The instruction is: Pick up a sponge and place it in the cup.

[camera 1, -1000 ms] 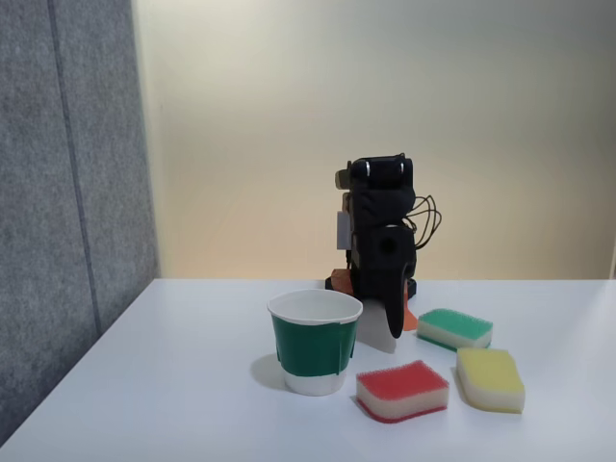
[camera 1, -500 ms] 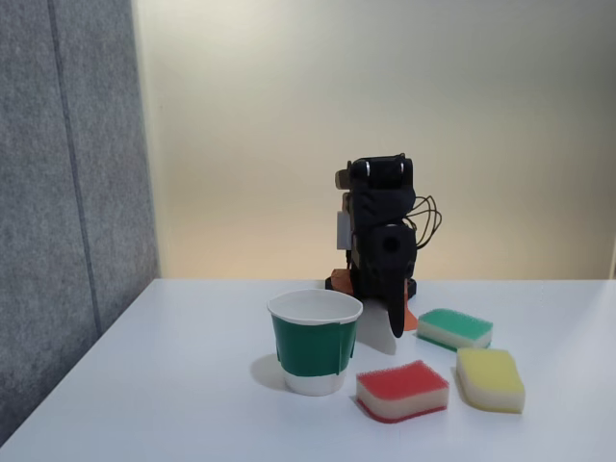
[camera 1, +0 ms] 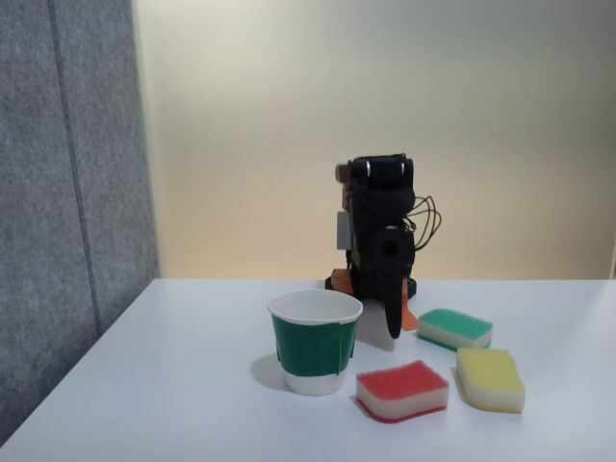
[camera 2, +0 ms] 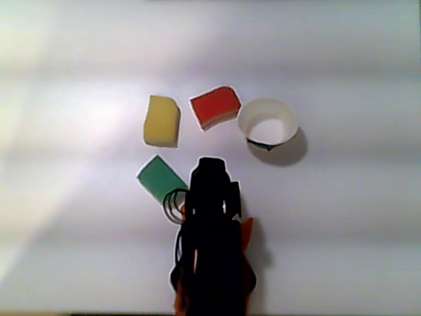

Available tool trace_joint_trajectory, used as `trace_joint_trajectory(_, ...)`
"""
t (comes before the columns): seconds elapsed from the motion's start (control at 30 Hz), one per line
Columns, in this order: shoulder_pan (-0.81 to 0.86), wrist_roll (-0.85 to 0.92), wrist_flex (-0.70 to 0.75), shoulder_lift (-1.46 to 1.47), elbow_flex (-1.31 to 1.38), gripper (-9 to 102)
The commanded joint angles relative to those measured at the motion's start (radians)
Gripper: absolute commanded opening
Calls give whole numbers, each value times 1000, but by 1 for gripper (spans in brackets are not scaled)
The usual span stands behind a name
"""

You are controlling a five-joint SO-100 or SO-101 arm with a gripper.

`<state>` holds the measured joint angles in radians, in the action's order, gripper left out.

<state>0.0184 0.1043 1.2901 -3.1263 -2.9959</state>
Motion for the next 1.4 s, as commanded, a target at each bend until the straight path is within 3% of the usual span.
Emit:
trace_joint_trajectory(0.0, 52, 109, -11, 275, 215, 0)
trace_joint_trajectory(0.1, 77, 189, 9, 499, 403, 0)
trace_joint_trajectory(0.33, 35, 207, 12, 698, 557, 1)
trace_joint_trajectory(0.53, 14, 273, 51, 954, 802, 8)
trace_joint_trajectory(0.6, 18, 314, -17, 971, 807, 13)
trace_joint_trajectory(0.73, 2, 336, -66, 1009, 825, 37)
trace_joint_trajectory(0.77, -5, 336, -67, 1019, 836, 38)
trace_joint_trajectory(1.37, -15, 431, -26, 1496, 1341, 44)
